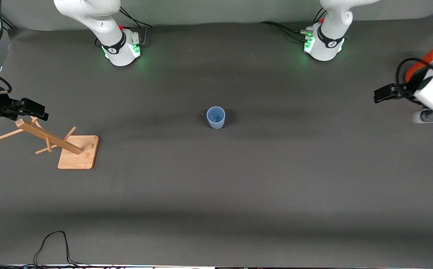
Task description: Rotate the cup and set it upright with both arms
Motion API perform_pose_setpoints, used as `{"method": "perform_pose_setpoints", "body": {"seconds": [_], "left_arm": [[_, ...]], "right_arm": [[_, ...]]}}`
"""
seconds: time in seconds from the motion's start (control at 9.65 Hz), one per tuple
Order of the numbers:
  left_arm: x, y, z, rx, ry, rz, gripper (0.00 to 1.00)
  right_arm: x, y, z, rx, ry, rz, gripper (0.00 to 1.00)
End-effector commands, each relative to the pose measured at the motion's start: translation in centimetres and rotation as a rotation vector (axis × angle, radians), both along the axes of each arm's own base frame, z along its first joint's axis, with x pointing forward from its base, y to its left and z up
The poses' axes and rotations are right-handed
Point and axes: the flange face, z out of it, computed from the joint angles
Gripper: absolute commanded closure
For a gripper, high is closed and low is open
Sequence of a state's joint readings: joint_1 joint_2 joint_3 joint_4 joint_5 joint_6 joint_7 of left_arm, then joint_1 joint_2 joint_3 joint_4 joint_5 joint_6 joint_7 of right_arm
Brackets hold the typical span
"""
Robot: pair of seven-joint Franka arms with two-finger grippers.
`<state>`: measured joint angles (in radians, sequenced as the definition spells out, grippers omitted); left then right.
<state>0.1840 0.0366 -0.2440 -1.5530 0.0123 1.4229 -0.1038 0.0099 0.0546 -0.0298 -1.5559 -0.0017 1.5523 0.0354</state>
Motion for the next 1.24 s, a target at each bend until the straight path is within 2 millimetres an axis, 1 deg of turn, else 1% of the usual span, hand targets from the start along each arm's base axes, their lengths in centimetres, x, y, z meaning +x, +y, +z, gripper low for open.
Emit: {"method": "perform_pose_setpoints", "body": {"seconds": [0.0, 0.1, 0.21, 0.31, 0.41, 0.52, 0.62, 0.83, 0.93, 1.14], "left_arm": [[-0.4, -0.3, -1.2, 0.001, -0.034, -0.090, 0.00], [-0.3, 0.7, -1.7, -0.026, -0.025, -0.075, 0.00], [-0.2, 0.8, -1.8, -0.054, -0.033, -0.070, 0.00], [0.1, -0.6, -1.9, -0.036, -0.054, -0.099, 0.00], [0.3, -0.3, -1.8, -0.020, -0.063, -0.094, 0.00], [0.3, -1.0, -1.9, -0.004, -0.062, -0.112, 0.00], [0.3, -1.1, -1.9, 0.015, -0.062, -0.116, 0.00], [0.2, -0.7, -1.6, 0.017, -0.056, -0.099, 0.00], [0.3, 0.2, -1.6, 0.010, -0.059, -0.082, 0.00], [0.4, 0.6, -0.6, 0.004, -0.077, -0.082, 0.00]], "right_arm": [[0.1, -0.1, 0.2, 0.019, -0.010, 0.013, 0.00], [0.1, -0.1, 0.2, 0.019, -0.010, 0.010, 0.00], [0.1, -0.1, 0.2, 0.019, -0.010, 0.009, 0.00], [0.1, -0.1, 0.2, 0.019, -0.010, 0.009, 0.00], [0.2, -0.1, 0.0, 0.019, -0.007, 0.008, 0.00], [0.2, -0.1, 0.0, 0.019, -0.007, 0.008, 0.00], [0.2, -0.2, 0.0, 0.017, -0.007, 0.009, 0.00], [0.2, -0.2, 0.0, 0.017, -0.007, 0.009, 0.00], [0.2, -0.2, 0.0, 0.017, -0.007, 0.009, 0.00], [0.2, -0.2, 0.0, 0.017, -0.007, 0.007, 0.00]]}}
